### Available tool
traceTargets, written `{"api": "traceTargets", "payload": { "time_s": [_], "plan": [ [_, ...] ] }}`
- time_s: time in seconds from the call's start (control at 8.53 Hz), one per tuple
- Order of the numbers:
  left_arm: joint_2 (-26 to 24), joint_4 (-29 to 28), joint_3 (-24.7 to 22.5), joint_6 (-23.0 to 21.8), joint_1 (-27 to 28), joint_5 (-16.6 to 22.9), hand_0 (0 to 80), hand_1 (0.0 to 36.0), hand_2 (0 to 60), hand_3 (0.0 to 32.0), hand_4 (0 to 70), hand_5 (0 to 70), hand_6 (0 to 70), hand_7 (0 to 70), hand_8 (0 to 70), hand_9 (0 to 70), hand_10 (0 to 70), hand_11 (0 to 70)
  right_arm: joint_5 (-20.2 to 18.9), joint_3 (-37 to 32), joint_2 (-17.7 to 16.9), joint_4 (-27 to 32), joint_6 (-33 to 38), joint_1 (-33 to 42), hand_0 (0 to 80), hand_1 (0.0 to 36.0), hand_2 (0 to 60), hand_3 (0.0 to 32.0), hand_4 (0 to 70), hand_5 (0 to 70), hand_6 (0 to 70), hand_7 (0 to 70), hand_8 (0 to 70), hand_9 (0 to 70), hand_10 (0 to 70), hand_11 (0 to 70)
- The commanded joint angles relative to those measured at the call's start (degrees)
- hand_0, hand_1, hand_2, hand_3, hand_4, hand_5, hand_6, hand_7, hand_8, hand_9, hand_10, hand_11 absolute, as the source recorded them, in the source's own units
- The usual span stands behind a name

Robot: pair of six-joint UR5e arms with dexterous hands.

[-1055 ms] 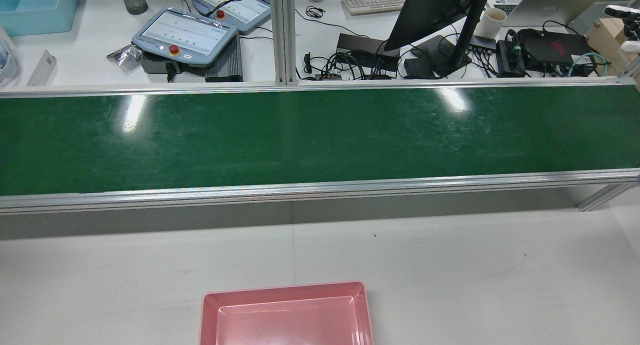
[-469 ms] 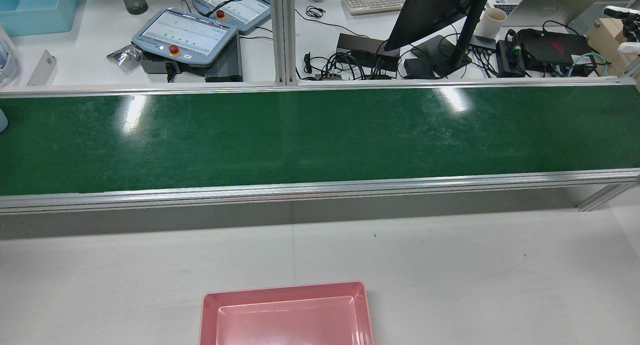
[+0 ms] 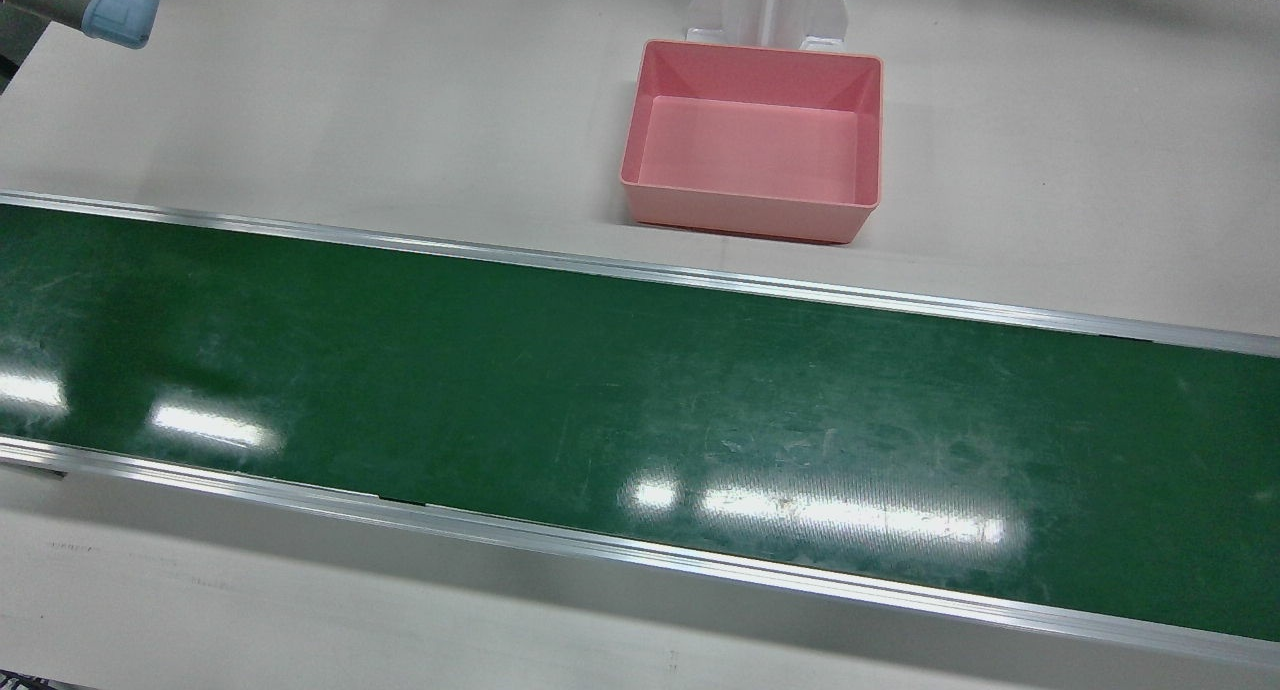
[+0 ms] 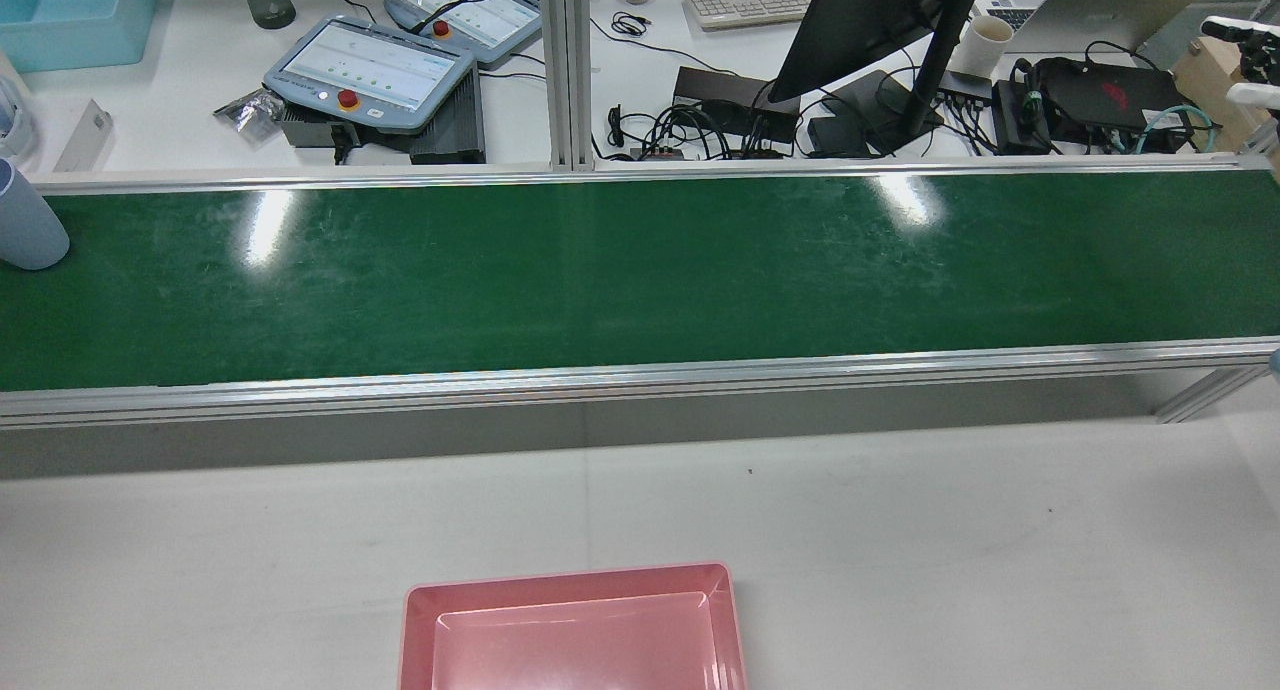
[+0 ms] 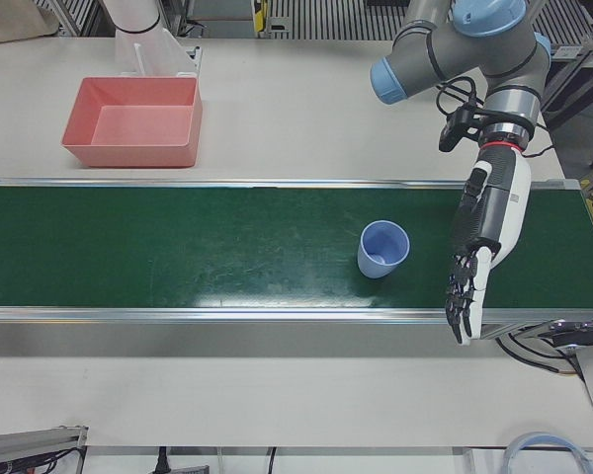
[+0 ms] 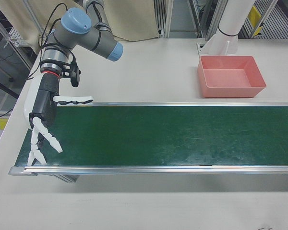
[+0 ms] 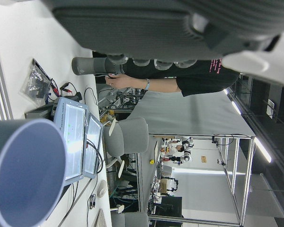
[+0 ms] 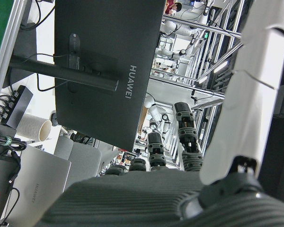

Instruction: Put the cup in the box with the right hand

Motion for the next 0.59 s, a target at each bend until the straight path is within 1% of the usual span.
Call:
{"api": "traceTargets", "payload": {
  "time_s": [0.0,0.12,0.23,0.35,0.47],
  "plan": [
    [0.0,0.0,0.0,0.0,0.0,0.0,0.0,0.0,0.0,0.0,0.0,0.0,0.0,0.0,0.0,0.0,0.0,0.0,0.0,-0.1,0.0,0.0,0.1,-0.1,52.6,17.6,8.9,0.0,8.3,5.5,5.9,21.8,0.9,6.1,0.0,0.0],
    [0.0,0.0,0.0,0.0,0.0,0.0,0.0,0.0,0.0,0.0,0.0,0.0,0.0,0.0,0.0,0.0,0.0,0.0,0.0,-0.1,0.0,0.0,0.1,-0.1,53.5,16.0,3.0,0.0,10.4,5.5,5.8,21.2,0.9,5.9,0.0,0.0],
    [0.0,0.0,0.0,0.0,0.0,0.0,0.0,0.0,0.0,0.0,0.0,0.0,0.0,0.0,0.0,0.0,0.0,0.0,0.0,0.0,0.0,0.0,0.1,-0.1,52.6,17.8,9.1,0.0,8.2,5.5,5.8,21.3,1.0,6.1,0.0,0.0],
    [0.0,0.0,0.0,-0.1,0.0,0.0,0.0,0.0,0.0,0.0,0.0,0.0,0.0,0.0,0.0,0.0,0.0,0.0,0.0,0.0,0.0,0.0,0.1,-0.1,52.6,17.9,9.1,0.0,8.2,5.5,5.8,21.4,0.9,5.9,0.0,0.0],
    [0.0,0.0,0.0,0.0,0.0,0.0,0.0,0.0,0.0,0.0,0.0,0.0,0.0,0.0,0.0,0.0,0.0,0.0,0.0,0.0,0.0,0.0,0.1,-0.1,54.2,15.2,0.0,0.0,11.7,5.5,5.7,21.2,0.8,5.9,0.0,0.0]
  ]
}}
